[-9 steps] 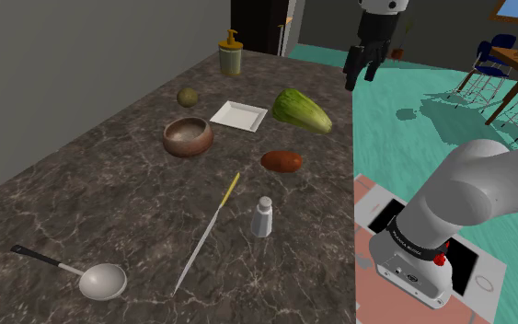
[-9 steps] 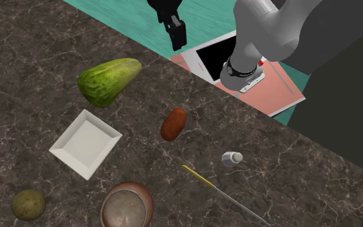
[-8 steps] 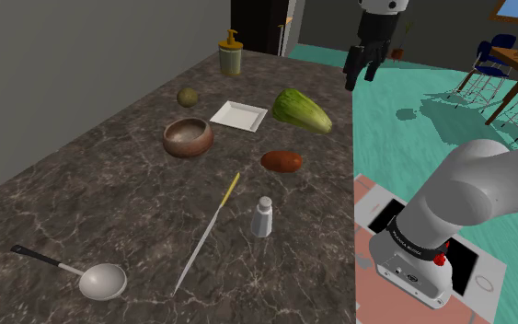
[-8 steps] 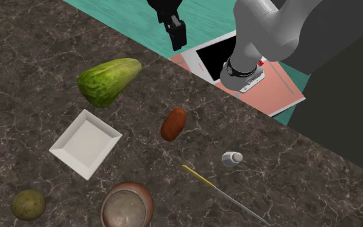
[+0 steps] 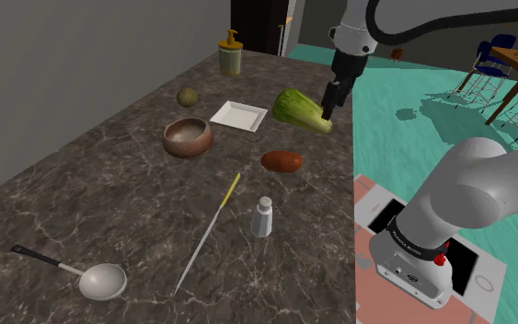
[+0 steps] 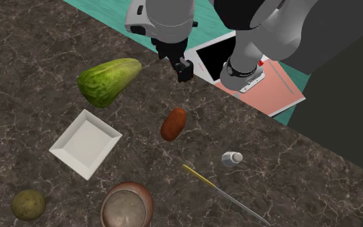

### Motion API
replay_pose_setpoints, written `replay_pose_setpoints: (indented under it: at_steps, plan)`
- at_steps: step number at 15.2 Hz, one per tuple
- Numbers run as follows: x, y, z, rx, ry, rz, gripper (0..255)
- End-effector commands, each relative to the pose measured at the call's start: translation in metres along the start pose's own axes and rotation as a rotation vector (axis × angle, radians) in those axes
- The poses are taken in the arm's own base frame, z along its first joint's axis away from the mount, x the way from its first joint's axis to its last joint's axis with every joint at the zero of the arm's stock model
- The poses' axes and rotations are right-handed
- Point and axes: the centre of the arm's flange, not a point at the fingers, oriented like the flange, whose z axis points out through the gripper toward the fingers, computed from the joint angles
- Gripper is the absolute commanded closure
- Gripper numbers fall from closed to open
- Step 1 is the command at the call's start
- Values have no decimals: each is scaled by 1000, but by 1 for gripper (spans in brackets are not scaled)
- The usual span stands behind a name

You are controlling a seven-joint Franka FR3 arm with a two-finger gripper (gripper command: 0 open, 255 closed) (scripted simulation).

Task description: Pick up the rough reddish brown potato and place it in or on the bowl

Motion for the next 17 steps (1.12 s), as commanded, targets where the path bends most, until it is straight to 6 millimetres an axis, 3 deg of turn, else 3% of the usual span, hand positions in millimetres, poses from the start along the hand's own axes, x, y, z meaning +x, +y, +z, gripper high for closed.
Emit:
replay_pose_setpoints:
  at_steps: [1,10,17]
  plan:
    - [5,-17,17,1,26,-65,0]
    - [19,-90,104,6,127,-350,0]
    - [23,-93,137,6,130,-357,0]
